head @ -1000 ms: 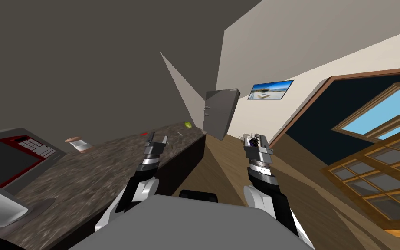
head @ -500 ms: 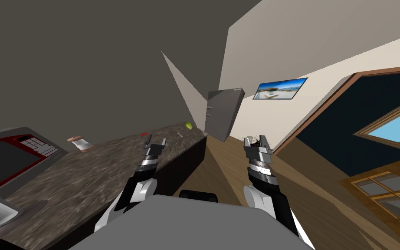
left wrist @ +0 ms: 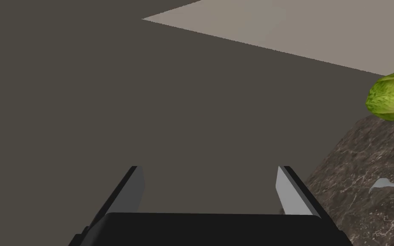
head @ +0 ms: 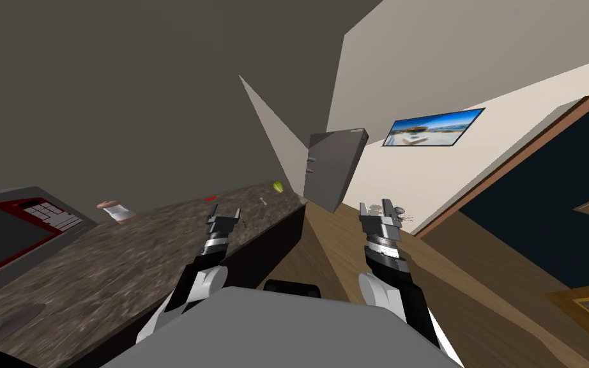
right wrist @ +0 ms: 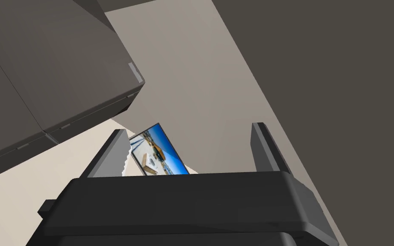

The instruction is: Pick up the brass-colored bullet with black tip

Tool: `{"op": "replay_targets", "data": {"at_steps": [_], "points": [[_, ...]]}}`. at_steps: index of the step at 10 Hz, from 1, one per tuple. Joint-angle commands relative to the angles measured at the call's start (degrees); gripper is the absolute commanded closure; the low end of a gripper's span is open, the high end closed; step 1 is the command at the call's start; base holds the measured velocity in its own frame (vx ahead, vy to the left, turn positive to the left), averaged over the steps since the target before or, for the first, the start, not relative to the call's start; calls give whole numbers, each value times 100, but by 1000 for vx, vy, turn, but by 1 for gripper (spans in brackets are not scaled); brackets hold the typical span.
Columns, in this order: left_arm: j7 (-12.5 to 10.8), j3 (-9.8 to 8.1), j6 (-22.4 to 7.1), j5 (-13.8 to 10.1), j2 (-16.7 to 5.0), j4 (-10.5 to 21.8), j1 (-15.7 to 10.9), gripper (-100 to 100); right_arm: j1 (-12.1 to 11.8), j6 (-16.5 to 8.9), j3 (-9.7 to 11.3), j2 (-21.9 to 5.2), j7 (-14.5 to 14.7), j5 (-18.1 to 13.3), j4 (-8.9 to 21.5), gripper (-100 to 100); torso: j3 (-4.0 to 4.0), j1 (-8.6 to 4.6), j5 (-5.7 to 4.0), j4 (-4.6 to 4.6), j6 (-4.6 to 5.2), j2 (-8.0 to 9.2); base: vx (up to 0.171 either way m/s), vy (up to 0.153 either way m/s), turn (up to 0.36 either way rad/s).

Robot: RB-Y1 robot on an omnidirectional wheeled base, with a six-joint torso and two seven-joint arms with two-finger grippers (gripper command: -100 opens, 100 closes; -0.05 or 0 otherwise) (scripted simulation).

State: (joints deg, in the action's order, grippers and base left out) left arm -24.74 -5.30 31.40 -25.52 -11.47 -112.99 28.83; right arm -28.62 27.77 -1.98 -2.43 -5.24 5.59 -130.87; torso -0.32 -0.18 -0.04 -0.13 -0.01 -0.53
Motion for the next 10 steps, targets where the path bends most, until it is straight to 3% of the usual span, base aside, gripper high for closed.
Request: {"op": "replay_targets", "data": {"at_steps": [1, 5, 6, 10], "points": [[-228, -35, 12, -286, 33, 181, 24, -100, 0, 0, 0, 0, 0, 0, 0, 0, 0, 0, 0, 0, 0, 0, 134, -74, 107], [-780, -182, 20, -977, 92, 694, 22, -100, 0, 0, 0, 0, 0, 0, 0, 0, -1, -4, -2, 0, 1, -1, 133, -92, 114], [-780, -182, 20, -1025, 92, 694, 22, -100, 0, 0, 0, 0, 0, 0, 0, 0, -1, -3, -1, 0, 1, -2, 87, -60, 40], [-1279, -316, 24, -1679, 200, 1171, 16, -100, 1, 0, 0, 0, 0, 0, 0, 0, 4, 2, 0, 2, 2, 6, 99, -68, 92]]}}
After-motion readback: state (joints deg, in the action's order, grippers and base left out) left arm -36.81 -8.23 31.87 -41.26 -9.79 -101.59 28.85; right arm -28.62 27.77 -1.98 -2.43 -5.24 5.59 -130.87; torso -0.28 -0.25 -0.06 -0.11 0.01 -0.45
